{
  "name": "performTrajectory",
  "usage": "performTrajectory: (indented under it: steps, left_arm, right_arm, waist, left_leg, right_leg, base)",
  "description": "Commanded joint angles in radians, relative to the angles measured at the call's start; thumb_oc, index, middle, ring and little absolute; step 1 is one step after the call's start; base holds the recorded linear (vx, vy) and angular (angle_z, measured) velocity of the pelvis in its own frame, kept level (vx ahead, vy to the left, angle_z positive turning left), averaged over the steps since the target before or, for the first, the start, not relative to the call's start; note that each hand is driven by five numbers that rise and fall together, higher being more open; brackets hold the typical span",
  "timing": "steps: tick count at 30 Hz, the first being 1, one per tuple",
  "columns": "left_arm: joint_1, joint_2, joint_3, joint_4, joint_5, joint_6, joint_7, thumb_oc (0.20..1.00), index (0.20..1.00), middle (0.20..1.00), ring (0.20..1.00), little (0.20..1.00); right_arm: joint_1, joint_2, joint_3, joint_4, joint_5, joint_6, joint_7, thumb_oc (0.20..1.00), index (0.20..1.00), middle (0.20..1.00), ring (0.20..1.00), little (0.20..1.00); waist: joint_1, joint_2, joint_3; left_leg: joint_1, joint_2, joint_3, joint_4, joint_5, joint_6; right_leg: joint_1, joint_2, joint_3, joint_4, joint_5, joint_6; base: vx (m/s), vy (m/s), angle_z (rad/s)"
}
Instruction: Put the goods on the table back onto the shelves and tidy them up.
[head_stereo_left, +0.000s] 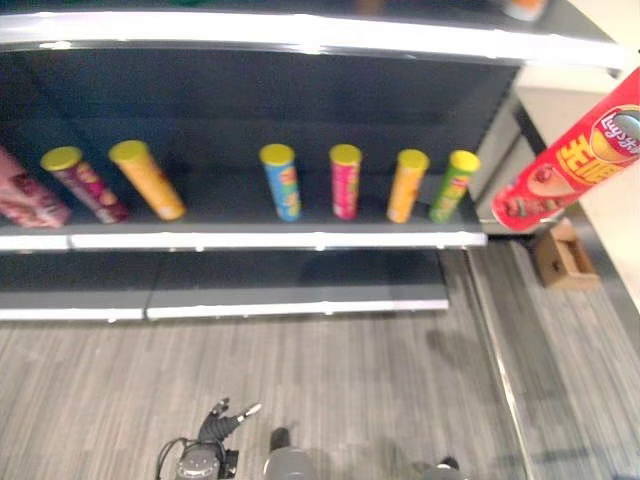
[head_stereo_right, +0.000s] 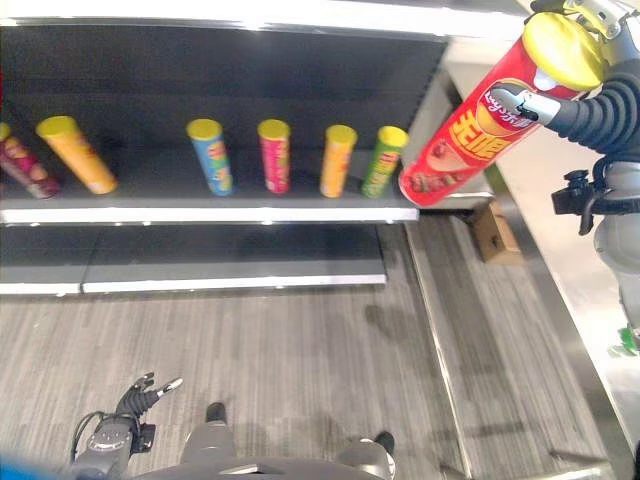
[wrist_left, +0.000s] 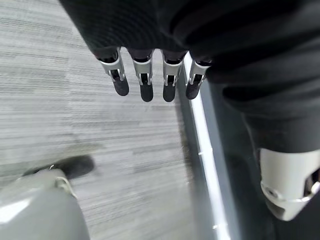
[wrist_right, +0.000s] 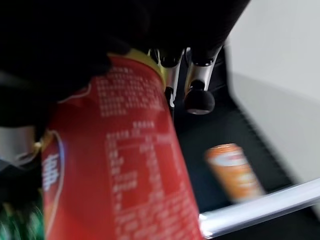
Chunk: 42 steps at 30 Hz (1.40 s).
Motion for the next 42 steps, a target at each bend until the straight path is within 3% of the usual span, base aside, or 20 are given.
performTrajectory:
  steps: [1, 2, 3, 4, 5, 7, 10, 12, 16, 19, 20, 22, 24, 27, 29, 30, 31, 32, 37, 42]
  left_arm:
    - [0.036, 0.023, 0.008, -0.025, 0.021, -0.005, 0.017, 1.0, 1.0, 1.0, 1.0, 1.0]
    - [0.036, 0.024, 0.008, -0.026, 0.021, -0.005, 0.017, 1.0, 1.0, 1.0, 1.0, 1.0]
    - [0.029, 0.032, 0.007, -0.024, 0.035, -0.002, 0.012, 1.0, 1.0, 1.0, 1.0, 1.0]
    - [0.012, 0.043, -0.005, -0.015, 0.055, 0.003, -0.008, 1.0, 1.0, 1.0, 1.0, 1.0]
    - [0.005, 0.044, -0.011, -0.003, 0.067, 0.007, -0.015, 1.0, 1.0, 1.0, 1.0, 1.0]
    - [-0.006, 0.04, -0.028, 0.033, 0.091, 0.013, -0.026, 1.0, 1.0, 1.0, 1.0, 1.0]
    - [-0.036, 0.019, -0.033, 0.08, 0.105, 0.02, -0.03, 1.0, 1.0, 1.0, 1.0, 1.0]
    - [-0.065, -0.001, -0.052, 0.07, 0.113, 0.017, -0.032, 1.0, 1.0, 1.0, 1.0, 1.0]
    - [-0.079, -0.016, -0.059, 0.047, 0.123, 0.012, -0.034, 1.0, 1.0, 1.0, 1.0, 1.0]
    - [-0.067, -0.023, -0.06, 0.024, 0.11, 0.013, -0.027, 1.0, 1.0, 1.0, 1.0, 1.0]
    - [-0.056, -0.026, -0.055, 0.011, 0.107, 0.015, -0.025, 1.0, 1.0, 1.0, 1.0, 1.0]
    - [-0.045, -0.033, -0.045, 0.002, 0.094, 0.023, -0.014, 1.0, 1.0, 1.0, 1.0, 1.0]
    - [-0.029, -0.042, -0.03, 0.008, 0.076, 0.031, -0.001, 1.0, 1.0, 1.0, 1.0, 1.0]
    - [-0.01, -0.047, -0.017, 0.01, 0.039, 0.032, 0.009, 1.0, 1.0, 1.0, 1.0, 1.0]
    - [-0.004, -0.048, -0.011, 0.011, 0.035, 0.03, 0.015, 1.0, 1.0, 1.0, 1.0, 1.0]
    - [0.0, -0.048, -0.008, 0.015, 0.026, 0.028, 0.023, 1.0, 1.0, 1.0, 1.0, 1.0]
    - [0.0, -0.048, -0.008, 0.015, 0.026, 0.028, 0.023, 1.0, 1.0, 1.0, 1.0, 1.0]
    - [0.008, -0.043, -0.017, 0.016, 0.004, 0.022, 0.034, 1.0, 1.0, 1.0, 1.0, 1.0]
    - [0.031, -0.046, -0.028, 0.023, 0.014, 0.02, 0.039, 1.0, 1.0, 1.0, 1.0, 1.0]
    - [0.019, -0.024, -0.039, 0.046, 0.054, 0.03, 0.038, 1.0, 1.0, 1.0, 1.0, 1.0]
  right_arm:
    - [-0.099, -0.094, 0.012, -0.009, -0.037, 0.016, -0.024, 0.2, 0.2, 0.2, 0.2, 0.2]
    - [-0.096, -0.093, 0.01, -0.011, -0.037, 0.016, -0.024, 0.2, 0.2, 0.2, 0.2, 0.2]
    - [-0.072, -0.091, -0.007, -0.018, -0.038, 0.018, -0.019, 0.2, 0.2, 0.2, 0.2, 0.2]
    - [-0.042, -0.085, -0.042, -0.021, -0.025, 0.014, -0.011, 0.2, 0.2, 0.2, 0.2, 0.2]
    - [-0.03, -0.086, -0.059, -0.022, -0.026, 0.012, -0.011, 0.2, 0.2, 0.2, 0.2, 0.2]
    - [-0.015, -0.072, -0.071, -0.037, -0.006, 0.003, 0.009, 0.2, 0.2, 0.2, 0.2, 0.2]
    - [-0.011, -0.029, -0.026, -0.065, 0.014, -0.016, 0.046, 0.2, 0.2, 0.2, 0.2, 0.2]
    - [-0.015, -0.007, 0.033, -0.099, 0.001, -0.025, 0.072, 0.2, 0.2, 0.2, 0.2, 0.2]
    - [-0.01, 0.012, 0.112, -0.146, 0.002, -0.026, 0.129, 0.2, 0.2, 0.2, 0.2, 0.2]
    - [-0.061, 0.009, 0.231, -0.145, -0.025, -0.022, 0.157, 0.2, 0.2, 0.2, 0.2, 0.2]
    - [-0.091, 0.006, 0.277, -0.145, -0.036, -0.021, 0.165, 0.2, 0.2, 0.2, 0.2, 0.2]
    - [-0.132, 0.007, 0.34, -0.152, -0.047, -0.013, 0.179, 0.2, 0.2, 0.2, 0.2, 0.2]
    - [-0.173, -0.002, 0.41, -0.133, -0.086, -0.001, 0.184, 0.2, 0.2, 0.2, 0.2, 0.2]
    - [-0.249, -0.016, 0.514, -0.097, -0.142, 0.024, 0.19, 0.2, 0.2, 0.2, 0.2, 0.2]
    - [-0.284, -0.011, 0.558, -0.076, -0.155, 0.023, 0.189, 0.2, 0.2, 0.2, 0.2, 0.2]
    - [-0.321, -0.004, 0.605, -0.048, -0.167, 0.026, 0.188, 0.2, 0.2, 0.2, 0.2, 0.2]
    - [-0.321, -0.004, 0.605, -0.048, -0.167, 0.026, 0.188, 0.2, 0.2, 0.2, 0.2, 0.2]
    - [-0.406, 0.006, 0.692, 0.018, -0.19, 0.032, 0.171, 0.2, 0.2, 0.2, 0.2, 0.2]
    - [-0.425, 0.034, 0.729, 0.07, -0.241, 0.058, 0.168, 0.2, 0.2, 0.2, 0.2, 0.2]
    - [-0.432, 0.094, 0.739, 0.11, -0.312, 0.086, 0.165, 0.2, 0.2, 0.2, 0.2, 0.2]
  waist:
    - [-0.001, 0.043, -0.013]
    - [0.0, 0.042, -0.014]
    - [-0.013, 0.048, -0.008]
    - [-0.034, 0.057, -0.008]
    - [-0.044, 0.062, -0.009]
    - [-0.063, 0.064, -0.006]
    - [-0.098, 0.045, 0.014]
    - [-0.113, 0.036, 0.037]
    - [-0.114, 0.021, 0.033]
    - [-0.101, 0.011, 0.036]
    - [-0.092, 0.014, 0.05]
    - [-0.074, 0.014, 0.075]
    - [-0.056, 0.016, 0.086]
    - [-0.032, 0.013, 0.078]
    - [-0.025, 0.01, 0.073]
    - [-0.011, 0.014, 0.064]
    - [-0.011, 0.014, 0.064]
    - [0.023, 0.036, 0.047]
    - [0.04, 0.069, 0.021]
    - [0.053, 0.049, 0.013]
  left_leg:
    - [0.076, 0.051, -0.029, -0.142, -0.007, -0.002]
    - [0.076, 0.051, -0.028, -0.143, -0.007, -0.002]
    - [0.076, 0.025, -0.032, -0.167, 0.007, 0.014]
    - [0.074, -0.023, -0.051, -0.2, 0.026, 0.04]
    - [0.082, -0.039, -0.059, -0.222, 0.035, 0.047]
    - [0.11, -0.068, -0.069, -0.266, 0.047, 0.055]
    - [0.152, -0.132, -0.087, -0.315, 0.058, 0.07]
    - [0.169, -0.162, -0.102, -0.319, 0.051, 0.078]
    - [0.171, -0.186, -0.105, -0.293, 0.02, 0.082]
    - [0.145, -0.192, -0.074, -0.126, -0.059, 0.058]
    - [0.108, -0.178, -0.063, 0.018, -0.072, 0.033]
    - [0.009, -0.157, -0.061, 0.259, -0.028, -0.018]
    - [-0.036, -0.123, -0.057, 0.35, 0.011, -0.035]
    - [-0.037, -0.01, -0.052, 0.211, 0.027, -0.021]
    - [-0.003, 0.016, -0.055, 0.124, 0.032, -0.019]
    - [0.02, 0.06, -0.08, -0.033, 0.067, -0.025]
    - [0.02, 0.06, -0.08, -0.033, 0.067, -0.025]
    - [0.005, 0.122, -0.195, -0.254, 0.192, -0.062]
    - [0.003, 0.095, -0.215, -0.312, 0.199, -0.086]
    - [0.01, 0.013, -0.151, -0.26, 0.139, -0.031]
  right_leg:
    - [-0.079, -0.053, 0.089, 0.005, -0.026, 0.145]
    - [-0.083, -0.055, 0.092, 0.011, -0.03, 0.145]
    - [-0.1, -0.013, 0.156, 0.051, -0.086, 0.123]
    - [-0.116, 0.104, 0.258, 0.098, -0.208, 0.093]
    - [-0.131, 0.169, 0.29, 0.124, -0.274, 0.074]
    - [-0.166, 0.273, 0.325, 0.138, -0.342, 0.046]
    - [-0.233, 0.434, 0.392, 0.037, -0.325, 0.03]
    - [-0.296, 0.465, 0.357, 0.002, -0.284, 0.038]
    - [-0.212, 0.454, 0.334, -0.067, -0.282, 0.016]
    - [-0.177, 0.436, 0.33, -0.076, -0.287, 0.008]
    - [-0.153, 0.441, 0.333, -0.079, -0.296, -0.002]
    - [-0.108, 0.441, 0.328, -0.101, -0.309, -0.023]
    - [-0.067, 0.444, 0.321, -0.122, -0.324, -0.035]
    - [-0.042, 0.421, 0.311, -0.128, -0.342, -0.02]
    - [-0.041, 0.411, 0.32, -0.126, -0.347, -0.014]
    - [-0.038, 0.405, 0.327, -0.127, -0.355, -0.002]
    - [-0.038, 0.405, 0.327, -0.127, -0.355, -0.002]
    - [-0.018, 0.405, 0.353, -0.136, -0.391, 0.013]
    - [0.032, 0.362, 0.364, -0.129, -0.404, 0.04]
    - [0.001, 0.247, 0.383, -0.077, -0.354, 0.091]
  base:
    - [-0.03, 0.378, 0.03]
    - [-0.02, 0.359, 0.07]
    - [0.04, 0.477, 0.15]
    - [0.09, 0.604, 0.23]
    - [0.15, 0.519, 0.29]
    - [0.12, 0.256, 0.83]
    - [0.13, 0.173, 0.24]
    - [0.17, 0.114, 0.34]
    - [0.11, -0.02, 0.54]
    - [0.12, -0.069, 0.27]
    - [0.1, -0.068, 0.08]
    - [0.06, -0.043, 0.11]
    - [0.11, -0.011, -0.01]
    - [0.19, 0.062, -0.04]
    - [0.16, 0.09, -0.07]
    - [0.1, 0.068, 0.02]
    - [0.32, 0.282, -0.07]
    - [0.31, 0.279, -0.08]
    - [0.27, 0.319, -0.1]
    - [0.16, 0.359, -0.26]
